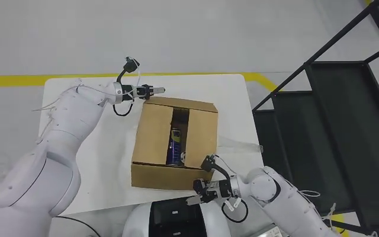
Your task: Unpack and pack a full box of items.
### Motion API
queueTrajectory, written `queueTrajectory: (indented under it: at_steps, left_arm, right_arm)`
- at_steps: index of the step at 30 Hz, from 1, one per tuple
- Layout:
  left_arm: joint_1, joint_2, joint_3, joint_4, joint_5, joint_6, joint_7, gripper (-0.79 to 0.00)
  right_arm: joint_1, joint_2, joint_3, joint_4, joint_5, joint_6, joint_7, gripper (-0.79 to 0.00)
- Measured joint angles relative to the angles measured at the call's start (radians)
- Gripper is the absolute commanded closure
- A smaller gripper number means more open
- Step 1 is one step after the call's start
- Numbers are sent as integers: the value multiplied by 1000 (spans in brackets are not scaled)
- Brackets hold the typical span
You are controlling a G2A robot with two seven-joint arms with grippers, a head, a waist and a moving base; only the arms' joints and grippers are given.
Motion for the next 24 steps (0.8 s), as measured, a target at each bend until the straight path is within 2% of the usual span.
queueTrajectory:
  at_steps: [5, 13, 19, 24]
  left_arm:
    - [1, 10, -21, 22, -11, -36, -53, -785]
    - [10, 39, -57, 54, -17, -72, -75, -785]
    - [10, 75, -110, 60, -66, -124, -70, -785]
    - [24, 120, -155, 10, -105, -146, -48, -785]
  right_arm:
    - [-5, -1, 4, 1, -95, 32, -102, -785]
    - [-24, 3, 29, -5, -116, 15, -182, -785]
    - [-41, 14, 35, -36, -13, -22, -75, -785]
    - [-60, 27, 79, -94, 128, -31, -2, -785]
